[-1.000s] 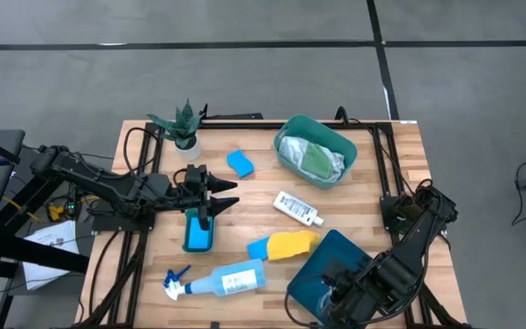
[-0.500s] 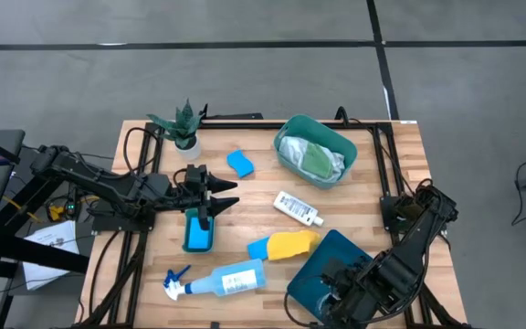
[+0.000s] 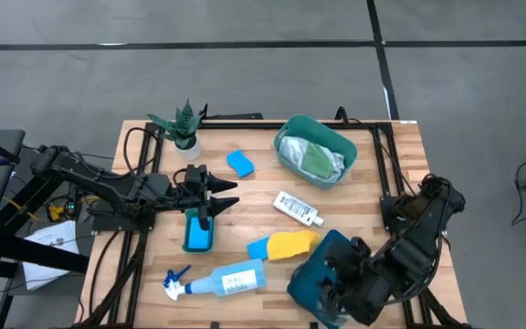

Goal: Pick & Place Kitchen Items
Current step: Put the yellow towel into the big green bin

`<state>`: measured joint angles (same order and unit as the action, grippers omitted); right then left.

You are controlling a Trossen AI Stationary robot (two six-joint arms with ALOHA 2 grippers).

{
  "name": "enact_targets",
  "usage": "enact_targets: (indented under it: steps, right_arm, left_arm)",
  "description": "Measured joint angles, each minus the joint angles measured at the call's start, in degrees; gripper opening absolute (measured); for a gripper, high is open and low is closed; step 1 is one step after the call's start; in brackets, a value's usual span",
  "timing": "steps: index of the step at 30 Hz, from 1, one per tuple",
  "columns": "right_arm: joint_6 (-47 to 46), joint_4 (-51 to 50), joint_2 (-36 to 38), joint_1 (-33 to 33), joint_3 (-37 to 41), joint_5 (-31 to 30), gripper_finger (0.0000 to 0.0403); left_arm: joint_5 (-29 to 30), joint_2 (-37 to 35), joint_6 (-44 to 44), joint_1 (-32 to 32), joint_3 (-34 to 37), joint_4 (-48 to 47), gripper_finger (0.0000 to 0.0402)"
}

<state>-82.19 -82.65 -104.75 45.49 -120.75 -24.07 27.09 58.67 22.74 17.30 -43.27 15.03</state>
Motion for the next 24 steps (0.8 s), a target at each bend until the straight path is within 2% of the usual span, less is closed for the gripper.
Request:
enact_targets:
  steps: [5,9,15,19,24]
  right_arm:
    - [4.84,1.11,2.57,-0.62,0.00,-9.30,0.0255]
    - [7.56,-0.39,4.53,-0.90,0.00,-16.71,0.0255]
    - [4.35,-5.91,7.62,-3.62,-0.02,-26.78,0.0256]
    - [5.18,-5.69,9.41,-5.30,-0.02,-32.74,0.0256]
    - [11.18,-4.30,10.98,-9.12,-0.04,-34.35,0.0256]
  left_arm:
    - [-0.39,-0.03,-0.05,0.00,0.00,-0.03,0.0231]
    - [-1.02,-0.46,-3.27,0.00,0.00,0.03,0.0231]
    - [0.02,-1.65,-11.03,-1.17,-0.02,-1.84,0.0231]
    - [-0.02,-1.93,-13.75,-4.46,-0.02,-3.93,0.0231]
    - [-7.66,-2.44,-13.94,-8.75,-0.01,-6.06,0.0231]
